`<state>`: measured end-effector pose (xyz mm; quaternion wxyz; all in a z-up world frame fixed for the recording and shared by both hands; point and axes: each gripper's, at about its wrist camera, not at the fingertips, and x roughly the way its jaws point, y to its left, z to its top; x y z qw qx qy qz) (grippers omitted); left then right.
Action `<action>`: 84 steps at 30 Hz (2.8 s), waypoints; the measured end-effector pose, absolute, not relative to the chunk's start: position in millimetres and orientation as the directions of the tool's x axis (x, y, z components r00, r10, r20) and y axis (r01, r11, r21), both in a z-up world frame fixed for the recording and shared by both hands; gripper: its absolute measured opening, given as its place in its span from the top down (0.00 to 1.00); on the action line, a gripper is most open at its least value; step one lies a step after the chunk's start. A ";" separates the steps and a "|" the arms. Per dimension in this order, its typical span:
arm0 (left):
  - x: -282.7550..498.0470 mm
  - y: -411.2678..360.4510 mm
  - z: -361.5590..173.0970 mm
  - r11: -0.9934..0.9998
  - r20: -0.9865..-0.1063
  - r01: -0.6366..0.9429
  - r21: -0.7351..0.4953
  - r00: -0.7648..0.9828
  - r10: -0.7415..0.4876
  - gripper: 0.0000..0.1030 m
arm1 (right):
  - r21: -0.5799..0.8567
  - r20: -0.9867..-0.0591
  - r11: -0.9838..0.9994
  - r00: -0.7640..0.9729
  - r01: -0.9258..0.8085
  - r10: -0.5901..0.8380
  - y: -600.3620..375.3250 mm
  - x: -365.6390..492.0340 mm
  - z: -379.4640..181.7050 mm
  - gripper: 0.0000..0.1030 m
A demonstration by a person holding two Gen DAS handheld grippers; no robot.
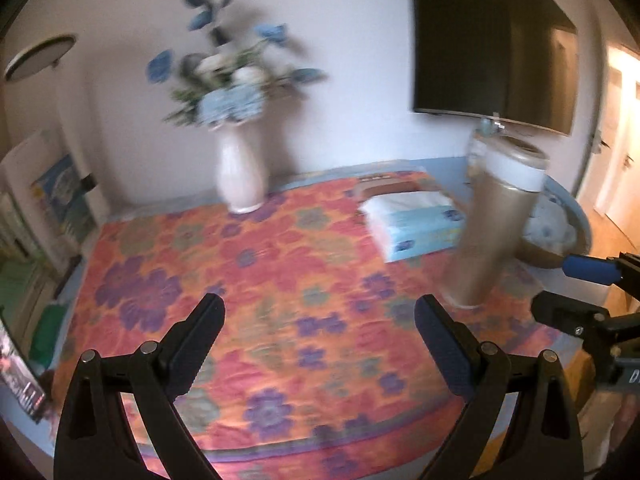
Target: Organize soft objects
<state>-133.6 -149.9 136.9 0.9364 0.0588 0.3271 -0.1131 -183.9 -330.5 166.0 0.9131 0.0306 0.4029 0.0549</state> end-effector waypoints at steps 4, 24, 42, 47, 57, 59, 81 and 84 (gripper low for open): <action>-126.3 -112.4 132.4 0.983 -0.626 0.183 0.034 0.770 -0.122 0.07 | 0.101 -0.733 0.984 0.658 -0.145 0.172 -282.4 -155.2 160.2 0.28; -34.4 -9.0 63.0 1.000 -0.677 0.000 -0.005 0.736 -0.004 0.07 | 0.079 -0.725 0.997 0.687 0.005 0.054 -196.1 -37.8 72.1 0.28; -29.8 22.4 31.5 0.991 -0.703 -0.062 -0.120 0.710 -0.040 0.07 | -0.002 -0.672 1.000 0.741 0.015 -0.012 -179.3 -48.4 51.9 0.12; -23.8 17.7 26.6 0.994 -0.729 -0.058 -0.094 0.683 -0.029 0.07 | 0.006 -0.668 1.000 0.744 0.013 -0.006 -180.9 -48.6 51.8 0.12; -19.8 15.2 22.0 0.996 -0.743 -0.068 -0.065 0.669 -0.002 0.07 | -0.021 -0.672 1.000 0.740 0.014 -0.024 -175.5 -48.5 50.7 0.12; -19.8 13.5 21.7 0.997 -0.742 -0.062 -0.056 0.670 0.000 0.07 | -0.020 -0.673 1.000 0.739 0.013 -0.023 -175.8 -48.4 50.7 0.12; -26.2 5.3 25.0 0.998 -0.723 -0.062 0.016 0.689 0.054 0.07 | -0.036 -0.718 0.999 0.695 0.023 -0.042 -174.3 -44.3 44.0 0.12; -26.7 4.9 25.3 0.998 -0.722 -0.061 0.022 0.689 0.058 0.07 | -0.033 -0.721 0.999 0.692 0.023 -0.040 -174.7 -43.9 43.7 0.12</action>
